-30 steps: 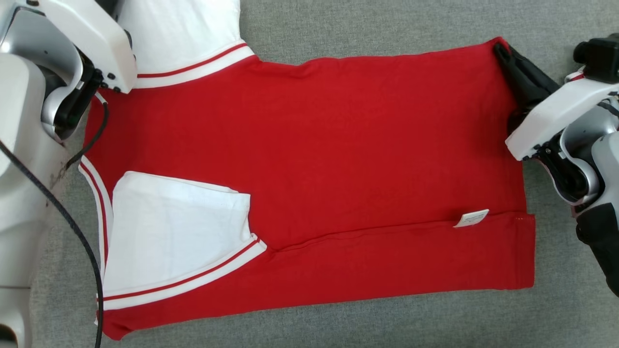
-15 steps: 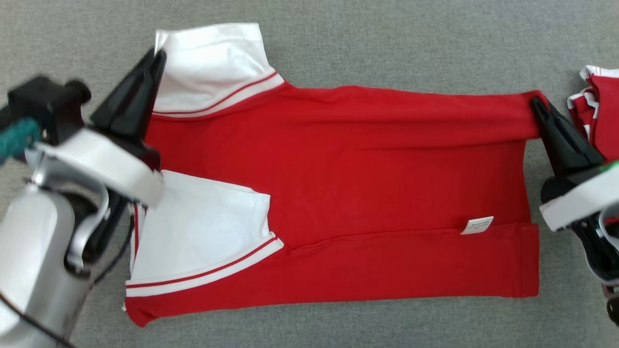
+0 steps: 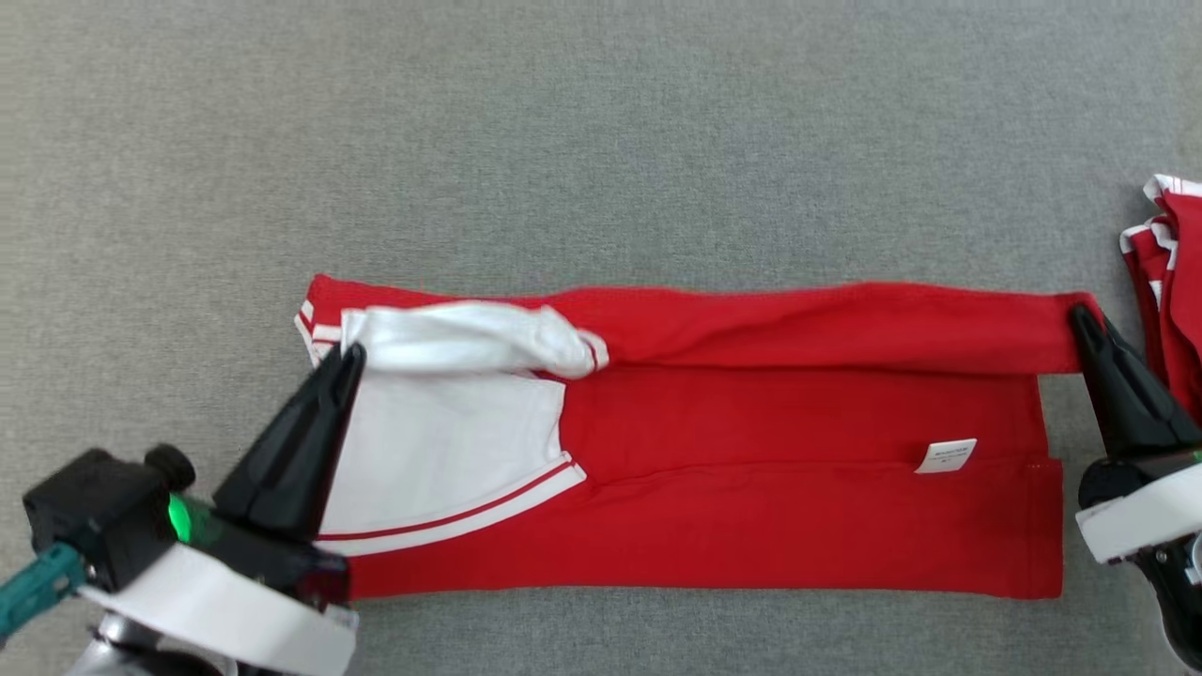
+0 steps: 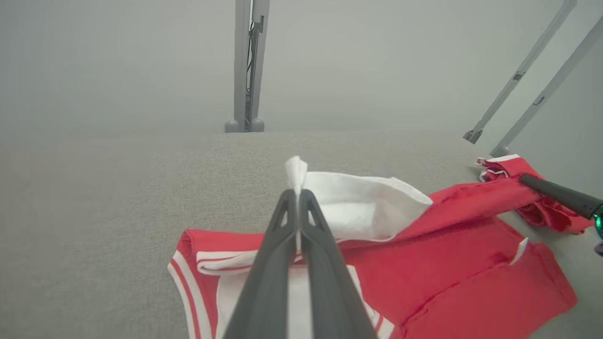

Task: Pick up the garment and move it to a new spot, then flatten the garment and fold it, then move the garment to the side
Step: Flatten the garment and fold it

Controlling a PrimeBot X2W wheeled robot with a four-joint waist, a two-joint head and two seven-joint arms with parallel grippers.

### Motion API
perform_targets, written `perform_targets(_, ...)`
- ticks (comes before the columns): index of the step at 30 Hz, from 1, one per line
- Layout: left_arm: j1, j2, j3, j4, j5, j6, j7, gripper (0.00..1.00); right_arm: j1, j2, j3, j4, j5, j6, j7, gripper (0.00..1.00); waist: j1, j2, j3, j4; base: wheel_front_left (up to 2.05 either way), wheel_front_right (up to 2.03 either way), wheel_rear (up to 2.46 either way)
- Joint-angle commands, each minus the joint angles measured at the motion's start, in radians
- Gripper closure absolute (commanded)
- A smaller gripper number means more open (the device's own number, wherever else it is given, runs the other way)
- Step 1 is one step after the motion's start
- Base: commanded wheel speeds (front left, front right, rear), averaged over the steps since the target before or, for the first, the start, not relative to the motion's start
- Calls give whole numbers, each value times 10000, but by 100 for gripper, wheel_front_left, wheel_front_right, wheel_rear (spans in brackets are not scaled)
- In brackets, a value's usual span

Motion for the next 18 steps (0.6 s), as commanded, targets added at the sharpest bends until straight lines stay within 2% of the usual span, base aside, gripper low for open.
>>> perform_targets(1,288,-31,-7,-125,-195,21,-4,100,190,64,-134,16,-24,4,70,100,0,-1,-121,99,0,0,0)
perform_targets(6,1213,-123,-94,-192,-717,108,-1,100,707,351,-414,91,-350,4,145,100,0,-1,-334,215,0,0,0)
perform_targets(13,1787,-248,-157,475,-1351,-46,70,100,1369,906,-654,444,-405,4,209,100,0,-1,-477,320,0,0,0)
perform_targets(14,1817,-308,-201,608,-1463,-68,110,100,1386,998,-604,486,-368,4,221,93,0,-1,-482,303,0,0,0)
perform_targets(15,1818,-353,-248,732,-1519,-129,130,100,1411,1073,-576,558,-309,4,274,65,0,-1,-494,275,0,0,0)
perform_targets(16,1791,-430,-219,878,-1594,-102,123,100,1408,1091,-569,635,-259,4,273,56,0,-1,-499,256,0,0,0)
perform_targets(17,1791,-430,-219,878,-1594,-102,123,100,1408,1091,-569,635,-259,4,273,56,0,-1,-499,256,0,0,0)
perform_targets(18,1744,-451,-265,1050,-1666,-112,192,53,1387,1144,-548,725,-142,4,242,0,0,-1,-504,237,0,0,0)
